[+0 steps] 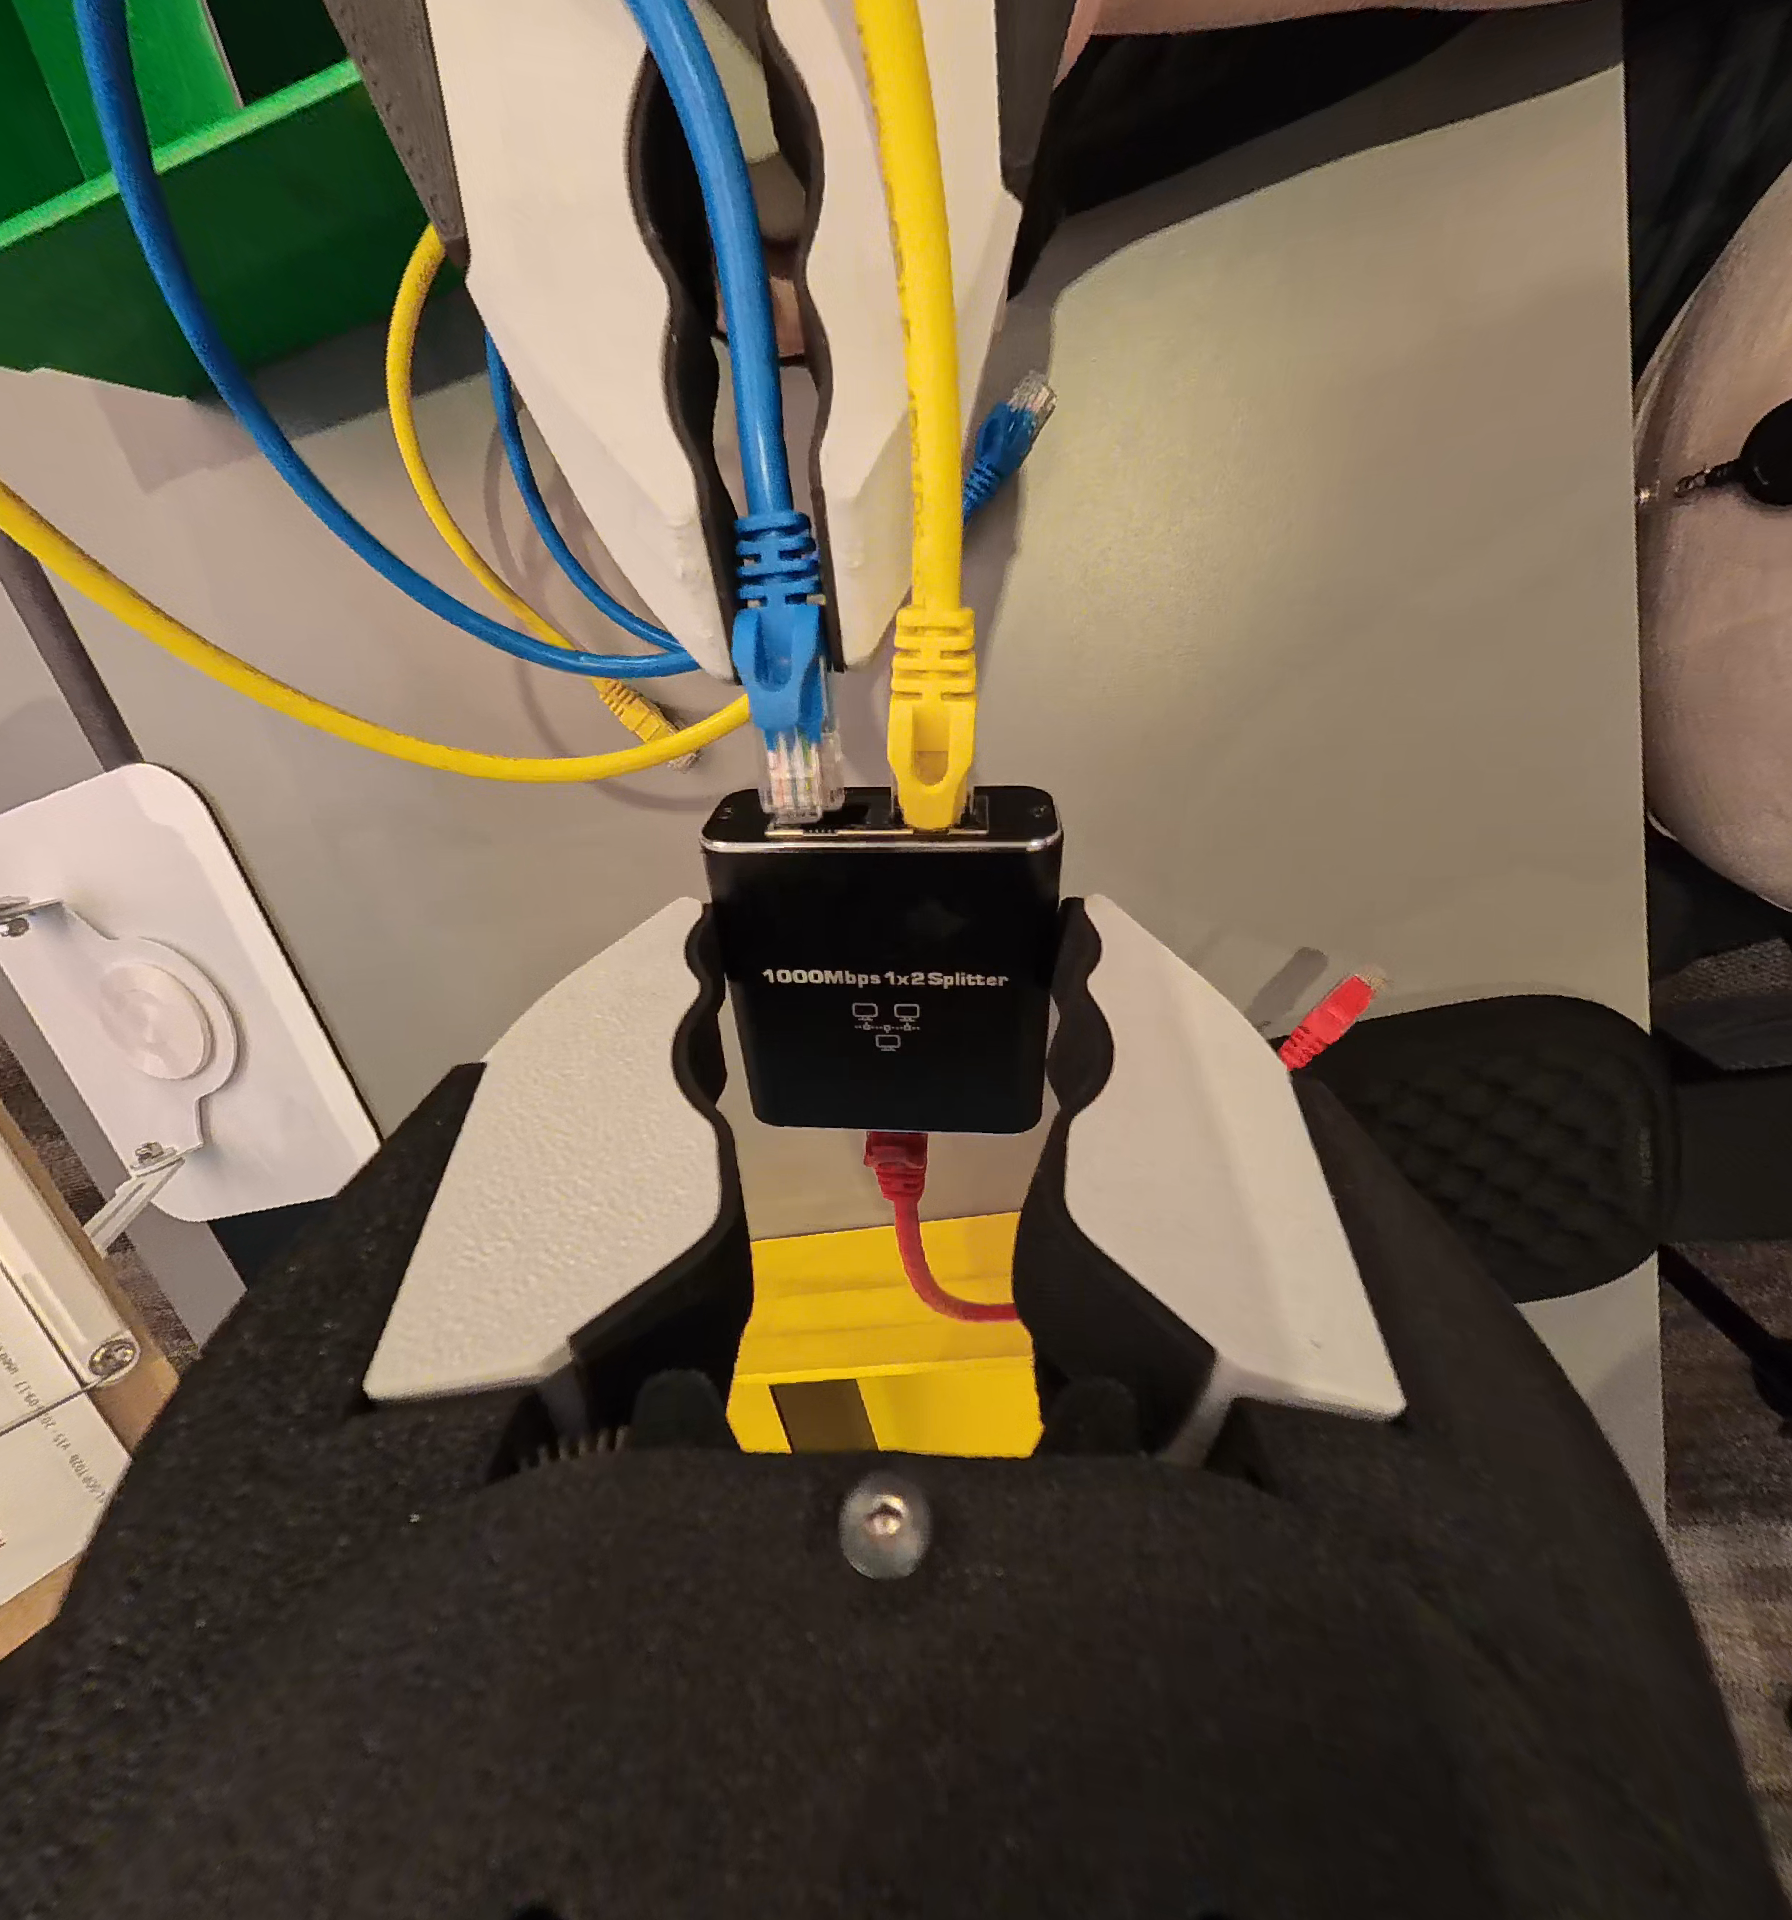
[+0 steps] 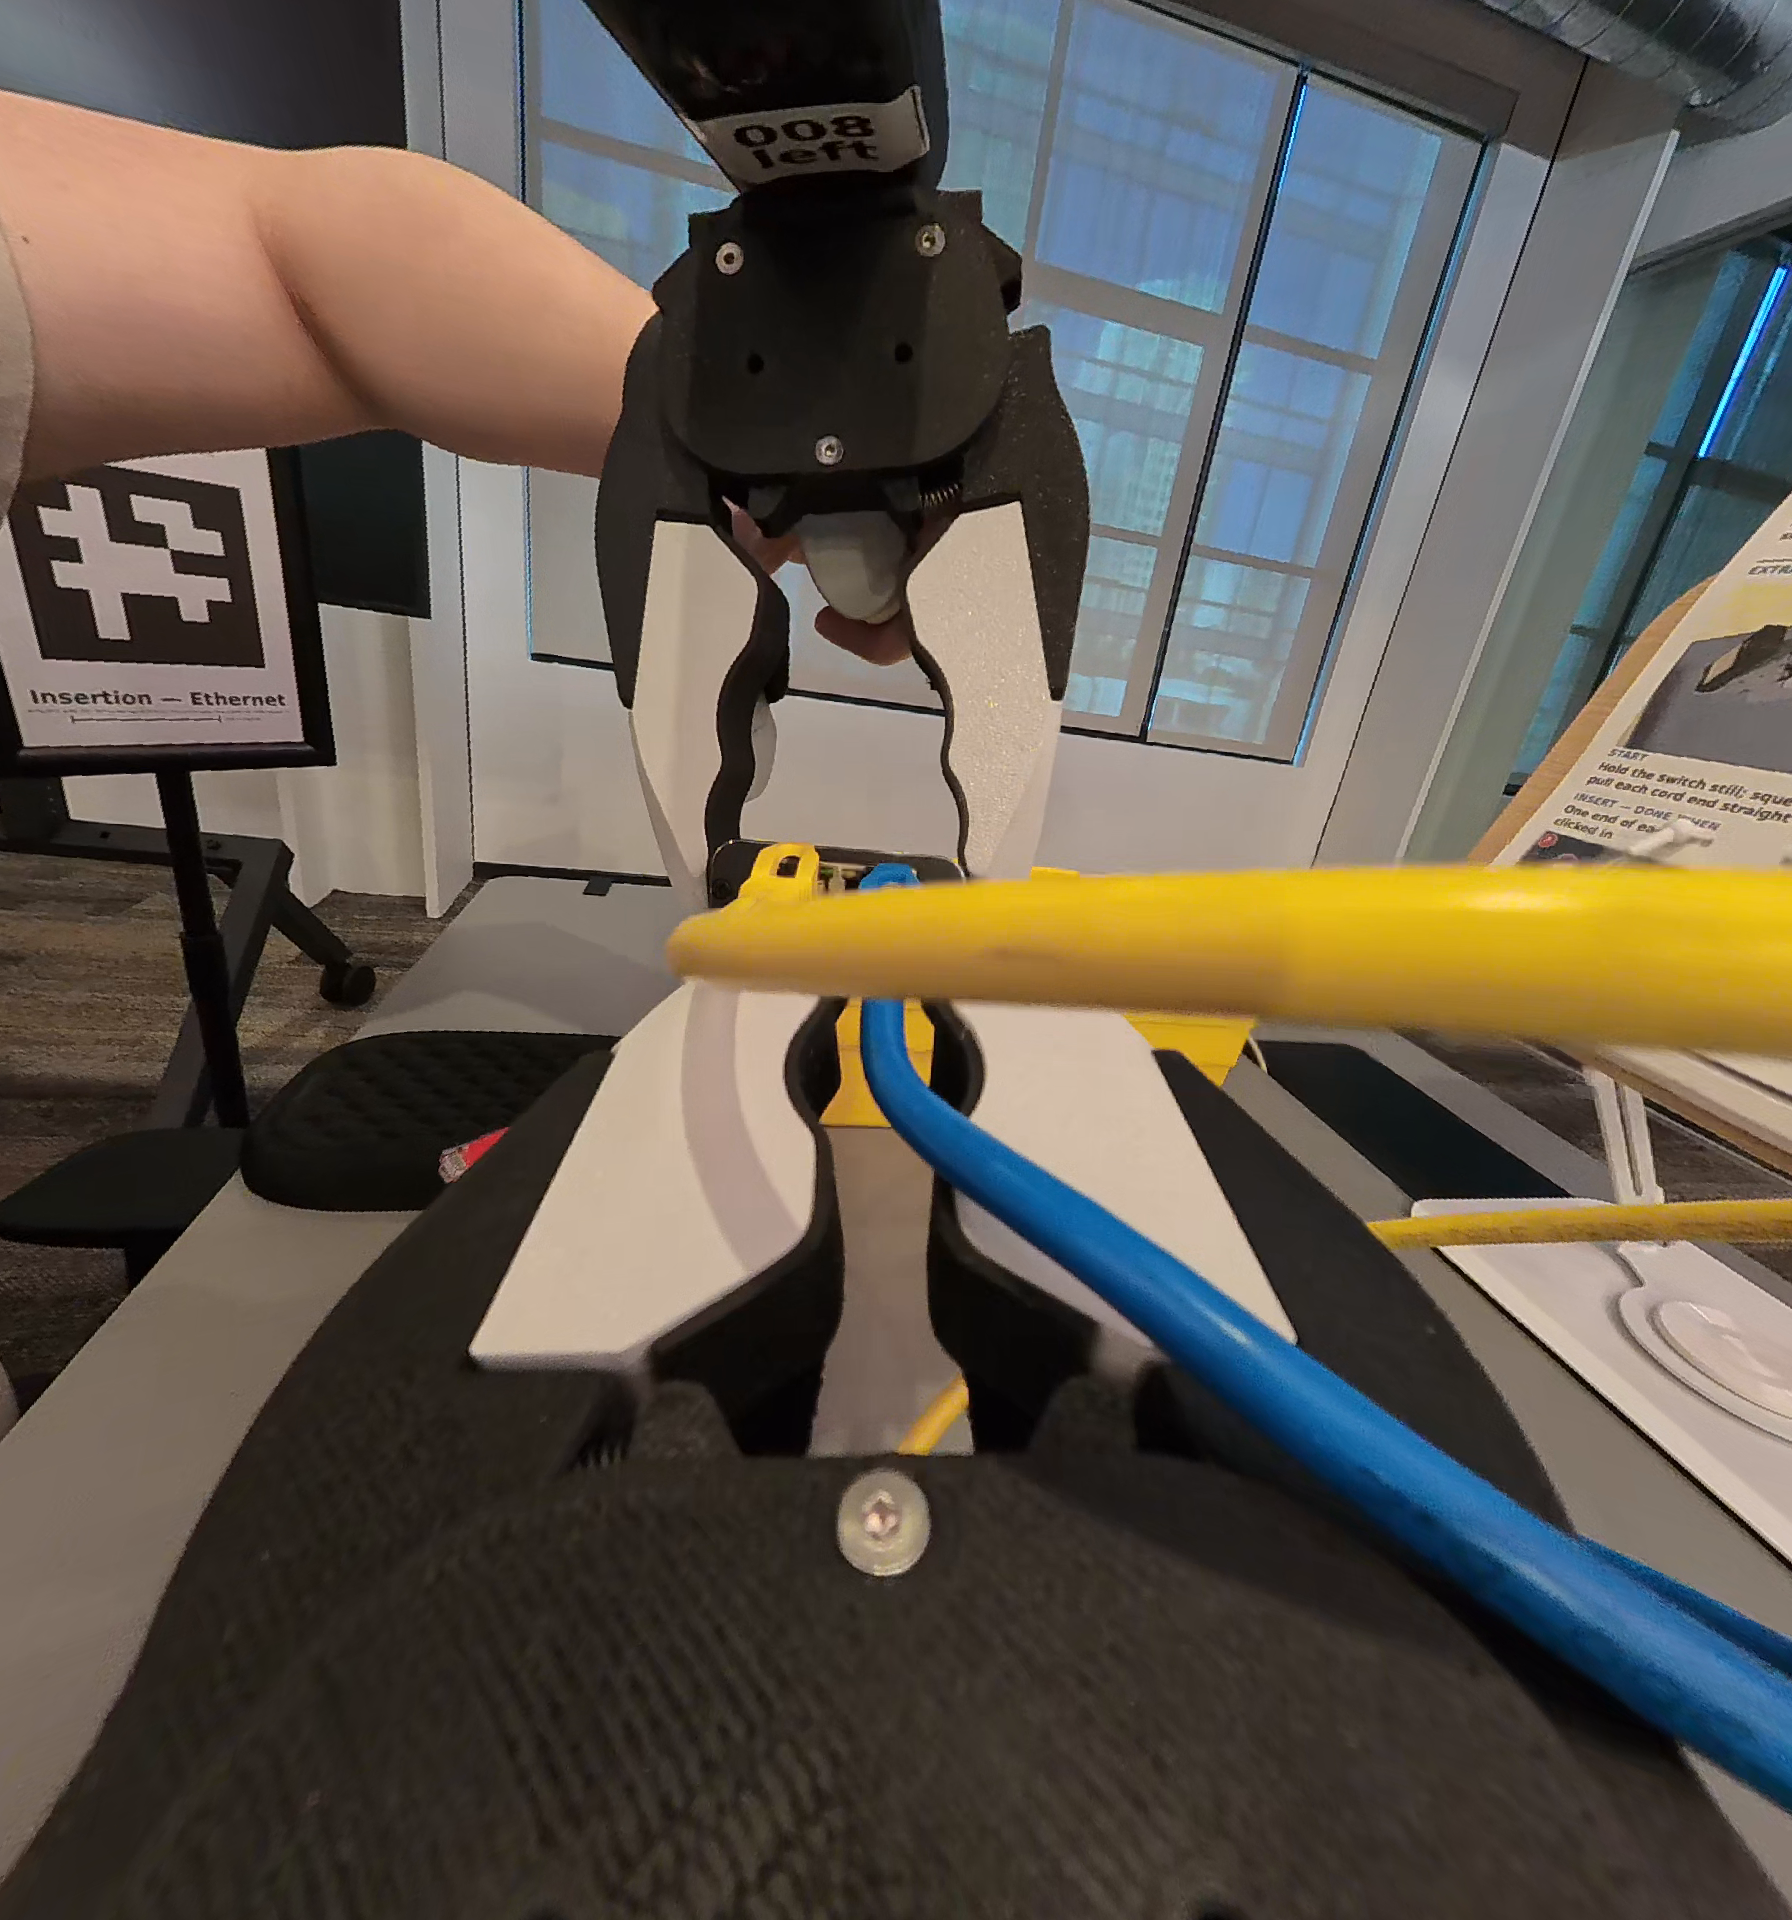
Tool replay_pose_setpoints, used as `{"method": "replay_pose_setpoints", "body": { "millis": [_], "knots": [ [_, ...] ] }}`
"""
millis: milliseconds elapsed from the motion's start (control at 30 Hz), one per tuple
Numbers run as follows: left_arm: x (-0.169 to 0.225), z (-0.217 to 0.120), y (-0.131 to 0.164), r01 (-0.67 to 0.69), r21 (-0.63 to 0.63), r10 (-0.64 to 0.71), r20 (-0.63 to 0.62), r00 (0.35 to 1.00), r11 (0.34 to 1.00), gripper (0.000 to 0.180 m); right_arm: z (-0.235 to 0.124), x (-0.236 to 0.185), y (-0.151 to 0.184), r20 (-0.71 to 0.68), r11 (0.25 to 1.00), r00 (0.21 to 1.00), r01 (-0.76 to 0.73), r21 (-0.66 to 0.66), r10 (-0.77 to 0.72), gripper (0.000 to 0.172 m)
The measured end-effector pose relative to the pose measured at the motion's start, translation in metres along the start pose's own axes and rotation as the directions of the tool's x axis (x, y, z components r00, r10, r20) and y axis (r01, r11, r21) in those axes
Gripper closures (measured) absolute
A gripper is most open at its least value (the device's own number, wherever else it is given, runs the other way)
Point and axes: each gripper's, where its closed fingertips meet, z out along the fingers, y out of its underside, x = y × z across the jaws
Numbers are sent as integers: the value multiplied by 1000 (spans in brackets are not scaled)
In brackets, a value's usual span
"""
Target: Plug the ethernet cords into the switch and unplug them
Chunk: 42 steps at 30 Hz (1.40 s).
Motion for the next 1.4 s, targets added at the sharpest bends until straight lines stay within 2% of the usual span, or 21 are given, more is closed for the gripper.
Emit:
{"method": "replay_pose_setpoints", "body": {
  "millis": [267, 567, 733, 967, 1133, 1400],
  "knots": [
    [1, 3, 1, 14, -26, -14, -25, 1000, 1000, 119, 0, -1, 2, 17, 1000, 1000, -8, -4, 8, 159],
    [5, 7, 4, -2, -66, -1, -40, 999, 998, 120, 1, -8, 7, 101, 994, 989, -107, -17, 109, 159],
    [5, 9, 7, 6, -73, -9, -40, 999, 997, 120, 3, -6, 10, 62, 997, 996, -61, -49, 64, 159],
    [8, 18, 13, 26, -114, -34, -76, 997, 993, 120, 5, -7, 20, 71, 988, 992, -92, -121, 101, 159],
    [10, 23, 14, 33, -92, -41, -90, 995, 995, 120, 2, -8, 25, 88, 981, 987, -123, -152, 137, 158],
    [7, 19, 3, 51, -43, -55, -90, 994, 998, 120, -1, -5, 18, 49, 986, 997, -60, -154, 68, 158]
  ]
}}
